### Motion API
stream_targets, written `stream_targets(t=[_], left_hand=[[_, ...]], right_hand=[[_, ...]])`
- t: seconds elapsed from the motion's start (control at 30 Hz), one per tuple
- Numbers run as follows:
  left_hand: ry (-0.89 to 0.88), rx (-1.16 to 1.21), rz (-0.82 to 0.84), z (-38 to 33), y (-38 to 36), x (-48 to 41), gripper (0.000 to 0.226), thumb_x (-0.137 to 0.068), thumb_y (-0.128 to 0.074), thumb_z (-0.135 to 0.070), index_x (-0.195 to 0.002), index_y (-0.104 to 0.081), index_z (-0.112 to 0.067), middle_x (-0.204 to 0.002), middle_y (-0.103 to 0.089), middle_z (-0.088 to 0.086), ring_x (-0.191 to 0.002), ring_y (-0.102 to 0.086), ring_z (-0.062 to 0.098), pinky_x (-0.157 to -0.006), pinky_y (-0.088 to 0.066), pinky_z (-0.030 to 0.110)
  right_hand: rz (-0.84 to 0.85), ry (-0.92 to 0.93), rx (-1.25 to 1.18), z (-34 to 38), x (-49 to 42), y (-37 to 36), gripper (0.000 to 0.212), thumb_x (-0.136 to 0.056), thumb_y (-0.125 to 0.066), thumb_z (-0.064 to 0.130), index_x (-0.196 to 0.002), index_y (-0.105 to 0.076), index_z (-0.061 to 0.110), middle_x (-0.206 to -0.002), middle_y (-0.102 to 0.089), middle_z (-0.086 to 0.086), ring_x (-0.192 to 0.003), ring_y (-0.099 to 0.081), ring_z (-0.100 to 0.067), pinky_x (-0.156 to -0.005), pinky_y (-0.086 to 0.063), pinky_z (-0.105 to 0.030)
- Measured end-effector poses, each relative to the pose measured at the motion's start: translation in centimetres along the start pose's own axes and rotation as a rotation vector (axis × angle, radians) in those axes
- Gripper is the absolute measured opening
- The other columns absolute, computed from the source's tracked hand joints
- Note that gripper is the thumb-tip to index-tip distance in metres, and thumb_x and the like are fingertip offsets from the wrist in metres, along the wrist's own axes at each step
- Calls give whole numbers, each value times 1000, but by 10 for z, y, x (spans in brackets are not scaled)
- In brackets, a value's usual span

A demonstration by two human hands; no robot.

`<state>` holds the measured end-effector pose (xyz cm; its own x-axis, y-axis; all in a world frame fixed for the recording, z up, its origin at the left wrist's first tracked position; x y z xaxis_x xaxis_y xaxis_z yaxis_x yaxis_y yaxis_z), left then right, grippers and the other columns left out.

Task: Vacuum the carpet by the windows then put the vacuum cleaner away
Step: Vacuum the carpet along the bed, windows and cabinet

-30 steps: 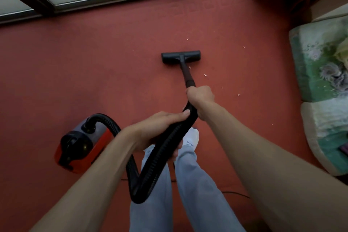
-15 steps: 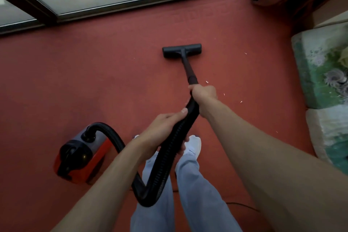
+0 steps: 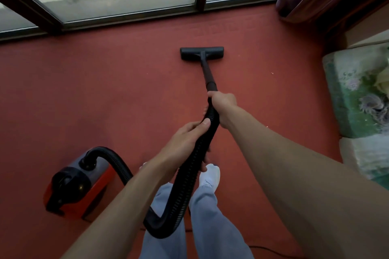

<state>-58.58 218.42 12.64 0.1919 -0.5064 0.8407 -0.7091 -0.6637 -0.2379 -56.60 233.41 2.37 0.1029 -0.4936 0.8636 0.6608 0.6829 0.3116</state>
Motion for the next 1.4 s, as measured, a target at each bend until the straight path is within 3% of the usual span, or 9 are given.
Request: stream_targets(t=[0.17,0.4,0.53,0.7,0.8,0.93,1.2,1.3,1.4], left_hand=[[48,-5,-12,17,7,2,40,-96,-58,-46,-112,-59,-10,-74,-61,12,-51,-58,24,-46,-51,33],[317,-1,493,49,-23,51,52,-93,-60,-43,-124,-57,-1,-75,-61,13,-60,-63,29,-65,-55,41],[306,66,591,60,-18,65,55,-98,-54,-42,-133,-51,0,-79,-61,12,-62,-66,25,-62,-57,34],[240,280,466,64,18,65,66,-95,-51,-58,-132,-49,-4,-79,-57,13,-59,-62,28,-56,-56,38],[193,342,171,67,60,51,69,-91,-54,-63,-117,-56,1,-76,-57,16,-54,-57,29,-53,-53,38],[191,366,-67,76,98,51,63,-91,-52,-64,-92,-57,-1,-72,-57,17,-50,-55,27,-50,-50,35],[566,46,392,150,75,98,86,-83,-49,-77,-99,-58,8,-67,-60,10,-50,-58,23,-49,-51,29],[565,-37,454,172,66,98,110,-70,-63,-80,-132,-49,11,-87,-60,24,-62,-61,30,-60,-55,37],[560,-76,411,175,66,95,112,-66,-67,-80,-125,-52,14,-91,-60,28,-67,-61,35,-66,-54,44]], right_hand=[[-11,67,124,1,10,-7,30,-72,-55,25,-99,-62,15,-100,-70,-18,-89,-69,-39,-80,-59,-53],[149,147,266,-22,81,-15,9,-83,-53,15,-87,-61,16,-59,-57,-8,-46,-56,-25,-54,-52,-37],[283,159,389,-28,104,-39,12,-86,-52,13,-90,-63,15,-55,-54,-5,-47,-53,-23,-54,-51,-36],[282,188,650,-22,88,-102,29,-74,-47,24,-96,-64,16,-85,-70,-17,-77,-68,-37,-79,-59,-52],[166,271,825,-2,81,-138,41,-83,-46,24,-120,-61,14,-114,-66,-17,-104,-64,-37,-89,-54,-40],[88,327,902,7,85,-173,41,-90,-46,24,-129,-54,14,-122,-61,-14,-112,-59,-34,-88,-49,-37],[62,224,977,-89,127,-112,39,-87,-43,17,-125,-49,11,-113,-64,-15,-104,-61,-35,-80,-45,-36],[10,191,1006,-122,130,-90,35,-85,-41,24,-117,-53,17,-87,-66,-5,-86,-65,-30,-85,-49,-37],[-17,129,1005,-137,120,-80,32,-85,-45,36,-101,-63,16,-73,-61,1,-80,-66,-26,-87,-53,-41]])
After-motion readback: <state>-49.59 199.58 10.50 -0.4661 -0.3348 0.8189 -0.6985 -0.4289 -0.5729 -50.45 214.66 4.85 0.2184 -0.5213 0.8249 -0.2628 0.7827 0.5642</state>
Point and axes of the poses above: each hand's wrist, its own x-axis away from the middle knuckle, its own y-axis out of the back of the hand, z = x × y, the point moved 10 cm from there along -x, towards the middle knuckle
